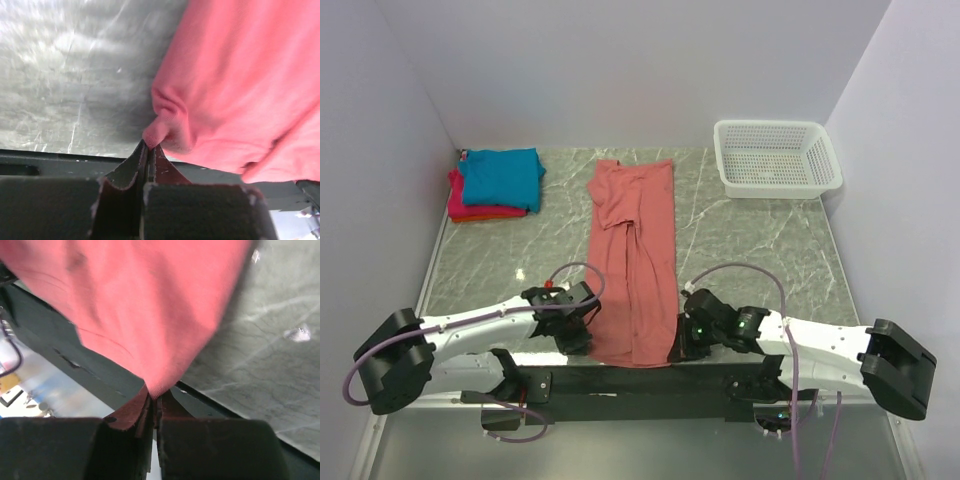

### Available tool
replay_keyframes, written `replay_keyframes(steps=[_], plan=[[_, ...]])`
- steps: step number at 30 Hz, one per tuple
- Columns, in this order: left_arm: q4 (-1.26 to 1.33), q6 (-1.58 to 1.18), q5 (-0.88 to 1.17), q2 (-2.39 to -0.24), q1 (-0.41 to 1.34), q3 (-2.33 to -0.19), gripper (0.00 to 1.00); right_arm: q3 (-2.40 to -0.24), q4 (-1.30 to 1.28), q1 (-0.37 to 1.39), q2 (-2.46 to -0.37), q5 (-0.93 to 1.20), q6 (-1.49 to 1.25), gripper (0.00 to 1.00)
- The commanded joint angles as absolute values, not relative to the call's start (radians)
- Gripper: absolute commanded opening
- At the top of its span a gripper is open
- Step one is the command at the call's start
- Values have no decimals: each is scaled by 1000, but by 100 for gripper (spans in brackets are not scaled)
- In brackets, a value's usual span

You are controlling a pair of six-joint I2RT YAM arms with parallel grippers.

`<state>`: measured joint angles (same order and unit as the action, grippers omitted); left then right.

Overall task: Fold and stack the t-shirts
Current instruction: Fold the tshirt

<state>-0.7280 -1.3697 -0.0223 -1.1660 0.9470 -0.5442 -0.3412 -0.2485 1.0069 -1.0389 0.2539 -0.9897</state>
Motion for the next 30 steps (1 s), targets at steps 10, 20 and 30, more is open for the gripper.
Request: replay_keyframes(steps=[10,20,30], plan=[[-637,-1191,-239,-1176,767,-813,1,-670,-325,770,-1063,31,-757,1],[-468,-996,-235,-1446,548,-1049,1,-914,-198,562,-1342,129,-699,0],[-433,-930,-187,-1669,468,-1233,1,-1077,-178,465,-1594,224,-684,1]])
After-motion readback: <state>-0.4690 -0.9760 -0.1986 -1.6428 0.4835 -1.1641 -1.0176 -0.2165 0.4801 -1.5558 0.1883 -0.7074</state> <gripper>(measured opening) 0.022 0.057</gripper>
